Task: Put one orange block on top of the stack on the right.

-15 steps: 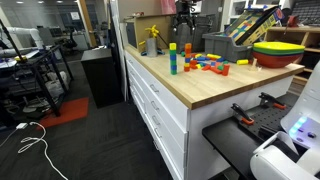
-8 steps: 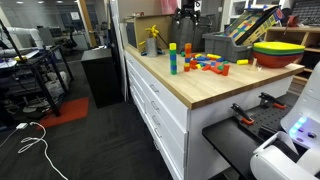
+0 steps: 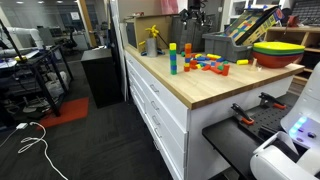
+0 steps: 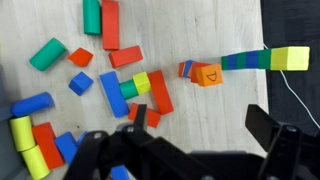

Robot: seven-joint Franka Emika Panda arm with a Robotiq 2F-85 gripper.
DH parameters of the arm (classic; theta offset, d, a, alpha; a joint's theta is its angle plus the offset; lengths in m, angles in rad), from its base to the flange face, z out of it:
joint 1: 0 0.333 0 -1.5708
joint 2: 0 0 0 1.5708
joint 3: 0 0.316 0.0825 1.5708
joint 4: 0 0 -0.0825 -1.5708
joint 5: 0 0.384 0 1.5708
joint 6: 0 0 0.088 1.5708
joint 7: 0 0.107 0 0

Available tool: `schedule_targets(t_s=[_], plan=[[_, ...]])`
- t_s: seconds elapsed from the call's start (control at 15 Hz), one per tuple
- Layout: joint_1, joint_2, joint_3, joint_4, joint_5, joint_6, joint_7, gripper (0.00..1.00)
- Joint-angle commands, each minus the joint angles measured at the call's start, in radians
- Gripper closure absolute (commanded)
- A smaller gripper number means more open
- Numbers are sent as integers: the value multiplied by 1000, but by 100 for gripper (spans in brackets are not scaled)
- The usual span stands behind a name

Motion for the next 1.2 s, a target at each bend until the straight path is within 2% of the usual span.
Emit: schedule_targets(t_s=[0.0,0.33,0.67,1.13], plan=[[-15,-57,-23,-92,-20,61,-24,0],[-38,-137,-48,-239,-12,175,-26,0],[-54,-287,-65,-447,-31,259,-80,0],[-49,-487,-62,-685,-38,353,-77,0]])
